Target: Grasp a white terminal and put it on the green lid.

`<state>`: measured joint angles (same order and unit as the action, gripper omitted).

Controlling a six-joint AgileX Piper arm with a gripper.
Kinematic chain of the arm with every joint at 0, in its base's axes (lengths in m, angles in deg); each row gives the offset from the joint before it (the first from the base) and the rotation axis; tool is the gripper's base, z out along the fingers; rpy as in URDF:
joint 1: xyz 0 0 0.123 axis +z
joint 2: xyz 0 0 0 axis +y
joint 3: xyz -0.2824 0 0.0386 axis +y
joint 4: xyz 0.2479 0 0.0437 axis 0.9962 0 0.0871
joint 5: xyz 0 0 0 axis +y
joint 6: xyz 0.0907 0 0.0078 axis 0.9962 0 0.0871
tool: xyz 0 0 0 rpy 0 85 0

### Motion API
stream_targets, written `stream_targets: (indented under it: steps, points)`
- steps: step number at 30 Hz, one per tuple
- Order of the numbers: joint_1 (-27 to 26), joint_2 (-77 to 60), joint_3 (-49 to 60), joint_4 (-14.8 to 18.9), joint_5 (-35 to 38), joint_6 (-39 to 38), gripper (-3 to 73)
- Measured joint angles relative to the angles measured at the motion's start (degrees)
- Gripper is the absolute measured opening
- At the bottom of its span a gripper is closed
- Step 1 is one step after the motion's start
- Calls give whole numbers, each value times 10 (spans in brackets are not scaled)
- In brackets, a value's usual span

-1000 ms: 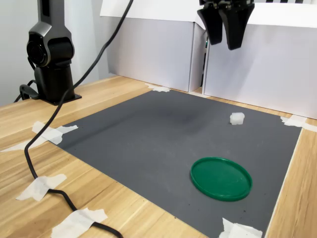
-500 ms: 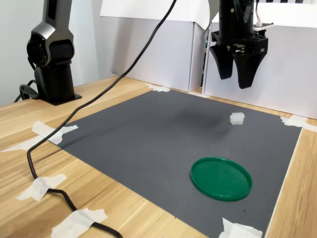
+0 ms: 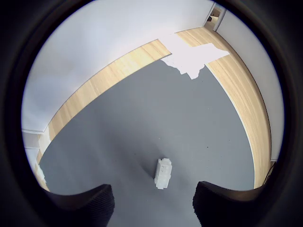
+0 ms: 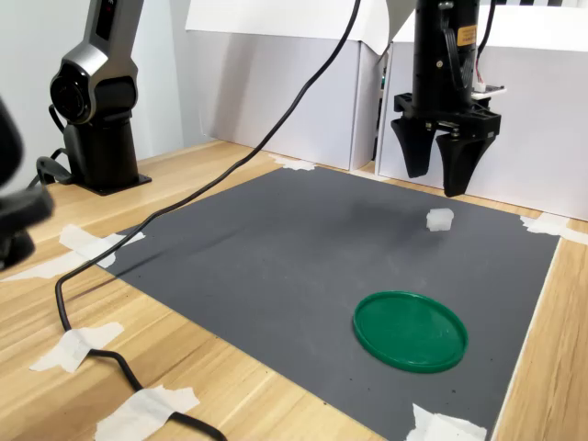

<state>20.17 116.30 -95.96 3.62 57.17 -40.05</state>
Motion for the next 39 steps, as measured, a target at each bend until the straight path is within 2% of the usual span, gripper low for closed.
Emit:
stream_targets:
  steps: [11,16,20,22,27,28,39]
  points:
    - [0,34,0,-11,-12,12,698]
    - [0,43,0,-17,-20,21,653]
    - [0,49,0,-17,-30,22,544]
    - [0,51,0,-17,-35,22,438]
    - [0,57,0,-12,-40,22,119]
    - [0,58,0,-9,-40,23,88]
    - [0,49,-1,-1,-27,25,87]
